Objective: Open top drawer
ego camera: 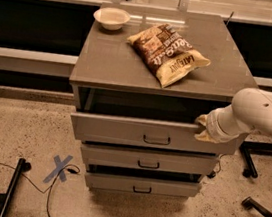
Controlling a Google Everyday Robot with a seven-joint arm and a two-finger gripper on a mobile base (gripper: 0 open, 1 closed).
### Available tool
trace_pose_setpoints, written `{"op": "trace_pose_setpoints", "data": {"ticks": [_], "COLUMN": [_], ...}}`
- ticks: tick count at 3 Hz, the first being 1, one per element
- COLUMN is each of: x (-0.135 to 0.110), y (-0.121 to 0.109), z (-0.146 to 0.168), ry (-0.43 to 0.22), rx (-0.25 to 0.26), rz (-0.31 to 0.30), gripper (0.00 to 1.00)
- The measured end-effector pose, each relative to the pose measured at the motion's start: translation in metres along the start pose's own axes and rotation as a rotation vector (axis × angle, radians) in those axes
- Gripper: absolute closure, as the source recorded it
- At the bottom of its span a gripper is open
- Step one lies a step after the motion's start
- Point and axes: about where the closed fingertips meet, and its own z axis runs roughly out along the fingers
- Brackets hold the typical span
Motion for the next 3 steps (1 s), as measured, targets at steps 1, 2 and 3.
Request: {"op": "trace_pose_setpoints", "data": {"ticks": [1, 2, 3], "x": [-0.0001, -0.0002, 0.0001], "y": [-0.0001, -0.0004, -0.0002], "z": [-0.0003, -0.0010, -0.0016], "ry": [0.000, 0.000, 0.001], "rx": [0.000, 0.000, -0.004], "rz": [0.000, 0.000, 0.003], "gripper": [0.44, 0.21, 0.00]}}
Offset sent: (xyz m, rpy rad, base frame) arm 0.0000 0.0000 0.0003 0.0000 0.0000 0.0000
